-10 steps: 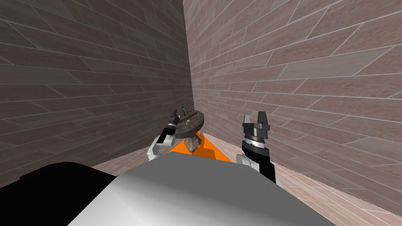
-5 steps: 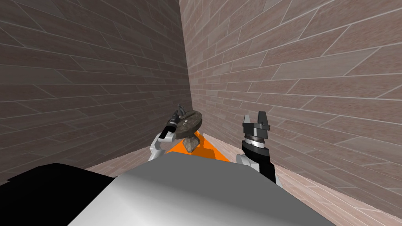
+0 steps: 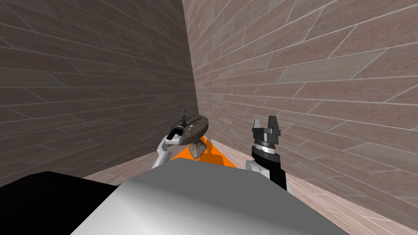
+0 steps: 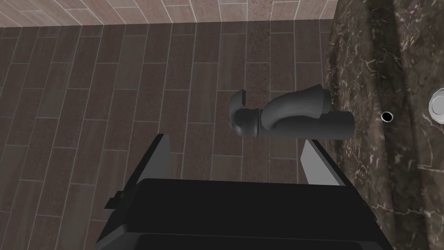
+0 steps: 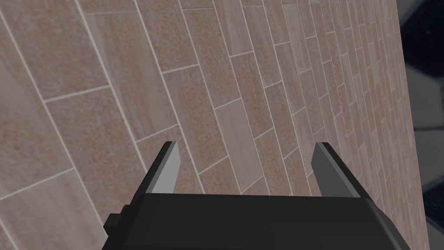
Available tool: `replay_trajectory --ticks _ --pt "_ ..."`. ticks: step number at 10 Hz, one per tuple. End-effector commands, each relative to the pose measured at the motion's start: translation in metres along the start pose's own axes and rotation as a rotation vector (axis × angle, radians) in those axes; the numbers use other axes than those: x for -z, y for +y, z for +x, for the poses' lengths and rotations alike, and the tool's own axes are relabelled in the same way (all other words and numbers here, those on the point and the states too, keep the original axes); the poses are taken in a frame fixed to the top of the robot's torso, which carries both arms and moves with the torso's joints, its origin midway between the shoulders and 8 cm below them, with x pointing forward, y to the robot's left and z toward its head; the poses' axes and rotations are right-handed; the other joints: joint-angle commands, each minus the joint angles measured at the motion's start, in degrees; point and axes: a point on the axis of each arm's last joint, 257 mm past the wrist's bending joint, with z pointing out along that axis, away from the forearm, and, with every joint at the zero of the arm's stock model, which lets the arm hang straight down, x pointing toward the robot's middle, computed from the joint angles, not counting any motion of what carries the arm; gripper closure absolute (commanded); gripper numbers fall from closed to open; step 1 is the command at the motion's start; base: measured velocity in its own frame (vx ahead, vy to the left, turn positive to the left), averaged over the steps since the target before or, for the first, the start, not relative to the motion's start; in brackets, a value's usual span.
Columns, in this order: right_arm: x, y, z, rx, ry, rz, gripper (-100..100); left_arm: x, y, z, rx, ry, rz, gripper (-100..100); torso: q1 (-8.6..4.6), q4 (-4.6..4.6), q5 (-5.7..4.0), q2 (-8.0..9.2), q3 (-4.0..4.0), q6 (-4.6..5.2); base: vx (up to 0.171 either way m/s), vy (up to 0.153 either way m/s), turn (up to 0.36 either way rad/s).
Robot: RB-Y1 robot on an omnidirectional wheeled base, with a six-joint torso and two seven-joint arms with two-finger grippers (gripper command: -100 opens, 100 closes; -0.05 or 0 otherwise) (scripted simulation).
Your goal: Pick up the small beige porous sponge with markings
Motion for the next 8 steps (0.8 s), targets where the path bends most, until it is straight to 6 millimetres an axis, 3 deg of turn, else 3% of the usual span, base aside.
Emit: replay_trajectory --ticks 1,8 --pt "0.0 0.0 0.0 0.0 0.0 0.0 0 -0.01 0.012 -0.009 0.0 -0.01 -0.05 -100 0.0 0.0 0.0 0.0 0.0 0.0 0.025 -0.072 -0.003" --pt "0.0 0.0 0.0 0.0 0.0 0.0 0 -0.029 0.06 -0.032 0.007 -0.048 -0.251 -100 -0.02 -0.01 0.0 -0.02 -0.01 0.0 0.024 -0.065 0.006"
